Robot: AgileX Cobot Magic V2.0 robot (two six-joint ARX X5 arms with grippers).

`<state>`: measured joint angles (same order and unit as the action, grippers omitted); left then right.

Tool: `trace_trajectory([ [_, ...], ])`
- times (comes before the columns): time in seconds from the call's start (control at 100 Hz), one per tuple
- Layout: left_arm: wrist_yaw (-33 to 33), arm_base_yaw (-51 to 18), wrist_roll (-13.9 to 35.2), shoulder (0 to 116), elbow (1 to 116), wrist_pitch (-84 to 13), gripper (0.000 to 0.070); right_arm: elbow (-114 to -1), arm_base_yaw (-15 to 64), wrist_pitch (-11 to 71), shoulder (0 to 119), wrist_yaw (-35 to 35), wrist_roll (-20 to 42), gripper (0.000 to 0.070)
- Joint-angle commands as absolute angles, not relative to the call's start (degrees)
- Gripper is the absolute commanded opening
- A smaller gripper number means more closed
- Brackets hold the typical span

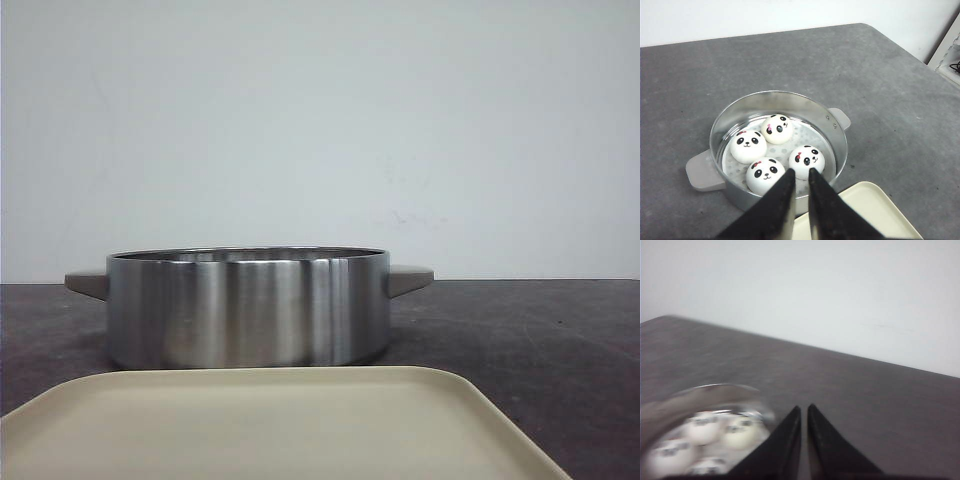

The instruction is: Steam buns

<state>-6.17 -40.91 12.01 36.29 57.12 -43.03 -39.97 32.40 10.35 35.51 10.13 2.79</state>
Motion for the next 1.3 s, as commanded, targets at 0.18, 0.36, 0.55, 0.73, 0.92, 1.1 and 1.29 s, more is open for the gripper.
trace_trajectory([
  [0.18, -6.4, -41.3, 12.3, 36.4, 57.9, -42.2, 0.0000, -21.5, 13.1, 6.0, 15.8, 7.2, 2.3, 0.0025],
  [0.36, -6.4, -41.3, 12.3, 36.4, 57.9, -42.1, 0.0000, -12.2, 3.4, 6.1, 8.1, 6.8, 2.4, 0.0025],
  [0.55, -6.4, -41.3, 12.3, 36.3, 57.9, -42.2, 0.0000, -4.2, -0.3, 6.0, 3.2, 2.7, 4.3, 0.0025],
  [0.73, -6.4, -41.3, 12.3, 36.3, 57.9, -42.1, 0.0000, -0.6, -1.0, 9.2, 0.2, -1.9, 5.7, 0.0025],
  [0.92, -6.4, -41.3, 12.3, 36.3, 57.9, -42.1, 0.0000, -0.7, -2.0, 10.3, 0.2, -1.6, 7.3, 0.0025],
  [1.1, -6.4, -41.3, 12.3, 36.3, 57.9, -42.2, 0.0000, -0.6, -2.0, 9.6, 0.2, -1.7, 6.8, 0.0025],
  [1.29, -6.4, -41.3, 12.3, 36.3, 57.9, -42.1, 0.0000, -0.7, -2.0, 8.9, 0.2, -1.5, 6.9, 0.0025],
])
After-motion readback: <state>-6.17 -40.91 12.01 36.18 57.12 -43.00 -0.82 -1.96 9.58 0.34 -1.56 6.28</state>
